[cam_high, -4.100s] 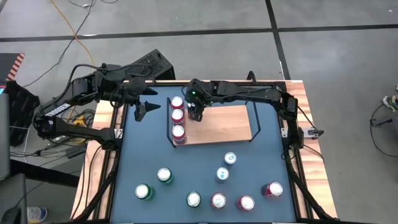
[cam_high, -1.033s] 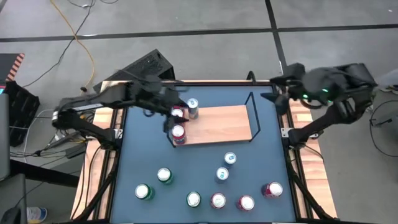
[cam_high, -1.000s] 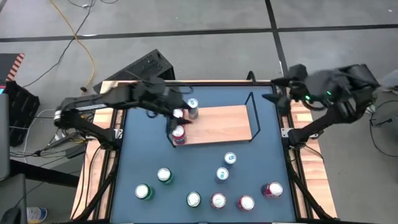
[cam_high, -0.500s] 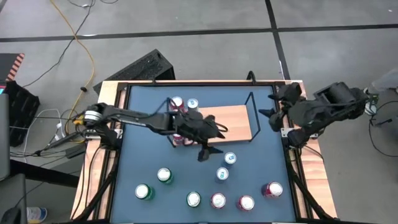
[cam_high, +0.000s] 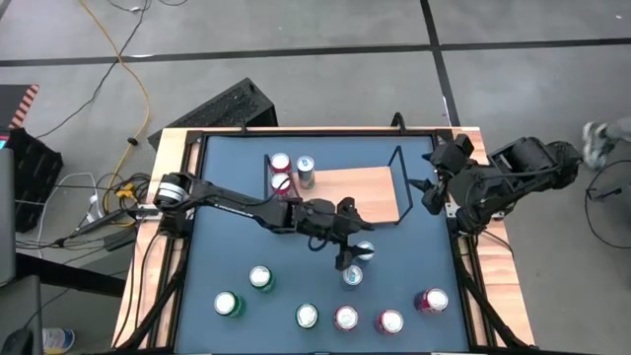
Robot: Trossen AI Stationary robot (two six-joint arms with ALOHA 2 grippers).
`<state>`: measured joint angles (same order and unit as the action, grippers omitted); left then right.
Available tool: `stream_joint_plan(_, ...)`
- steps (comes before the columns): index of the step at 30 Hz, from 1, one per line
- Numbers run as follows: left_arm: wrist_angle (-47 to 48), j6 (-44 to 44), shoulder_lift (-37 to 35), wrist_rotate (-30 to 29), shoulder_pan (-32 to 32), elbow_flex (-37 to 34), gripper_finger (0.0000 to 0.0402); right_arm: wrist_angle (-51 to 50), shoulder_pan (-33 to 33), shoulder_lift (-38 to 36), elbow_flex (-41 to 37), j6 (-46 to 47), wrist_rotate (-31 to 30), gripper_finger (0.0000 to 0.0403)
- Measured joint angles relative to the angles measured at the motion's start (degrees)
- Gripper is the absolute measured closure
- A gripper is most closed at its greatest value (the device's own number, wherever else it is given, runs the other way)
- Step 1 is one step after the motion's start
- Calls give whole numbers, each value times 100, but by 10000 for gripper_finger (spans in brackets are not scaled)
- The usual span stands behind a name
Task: Place canned beverage on shelf
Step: Put the blue soda can on the shelf aligned with other blue soda can
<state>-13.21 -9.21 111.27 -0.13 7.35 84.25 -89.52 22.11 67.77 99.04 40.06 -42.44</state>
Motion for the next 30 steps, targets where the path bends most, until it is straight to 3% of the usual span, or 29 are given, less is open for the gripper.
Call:
stream_joint_plan(16,669,815,236,-111,-6,0,115,-10,0,2,2,-20,7,85)
stream_joint_plan(23,551,904,237,226,-21,0,115,-11,0,2,2,-20,8,85)
stream_joint_plan(30,604,723,681,421,-21,140,115,-15,0,4,4,-7,29,85)
